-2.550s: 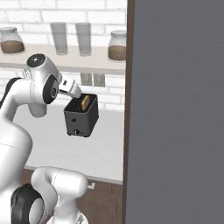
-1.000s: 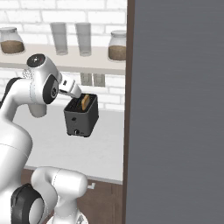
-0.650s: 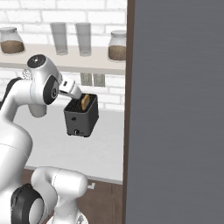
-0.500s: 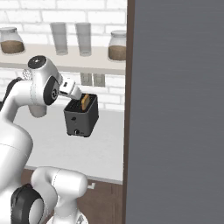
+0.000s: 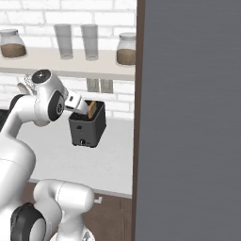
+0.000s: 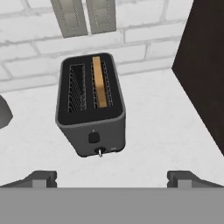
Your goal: Start the toaster. Once the lever pops up, take the bread to the plate on the dining counter.
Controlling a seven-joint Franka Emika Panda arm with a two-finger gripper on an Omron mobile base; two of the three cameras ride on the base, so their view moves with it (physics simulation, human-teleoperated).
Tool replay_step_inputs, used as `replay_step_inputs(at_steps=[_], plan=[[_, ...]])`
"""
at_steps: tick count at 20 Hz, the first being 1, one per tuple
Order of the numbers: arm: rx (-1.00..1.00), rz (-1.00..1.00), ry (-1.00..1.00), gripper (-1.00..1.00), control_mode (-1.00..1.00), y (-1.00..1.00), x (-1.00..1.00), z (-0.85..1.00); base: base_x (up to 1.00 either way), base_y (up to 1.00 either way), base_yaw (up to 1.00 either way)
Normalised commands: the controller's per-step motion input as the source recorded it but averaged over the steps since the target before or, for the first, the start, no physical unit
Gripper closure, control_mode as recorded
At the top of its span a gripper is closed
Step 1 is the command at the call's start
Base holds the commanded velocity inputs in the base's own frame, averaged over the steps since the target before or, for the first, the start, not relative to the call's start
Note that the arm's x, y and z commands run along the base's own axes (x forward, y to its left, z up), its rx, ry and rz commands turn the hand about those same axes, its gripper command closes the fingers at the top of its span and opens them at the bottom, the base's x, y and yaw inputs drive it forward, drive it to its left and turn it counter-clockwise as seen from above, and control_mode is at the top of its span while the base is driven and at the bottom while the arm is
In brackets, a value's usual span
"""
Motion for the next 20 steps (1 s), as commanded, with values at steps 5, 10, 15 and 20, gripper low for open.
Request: replay_step_inputs(at_steps=[5,10,15,20], plan=[[-0.03,0.0,0.0,-1.0,-1.0,0.0,0.05,-0.32,0.0,0.0,0.0],[-0.02,0.01,0.0,-1.0,-1.0,0.0,0.2,-0.26,0.0,0.0,0.0],[0.0,0.02,0.0,-1.0,-1.0,0.0,0.27,-0.22,0.0,0.0,0.0],[0.0,0.03,0.0,-1.0,-1.0,0.0,0.32,-0.15,0.0,0.0,0.0]])
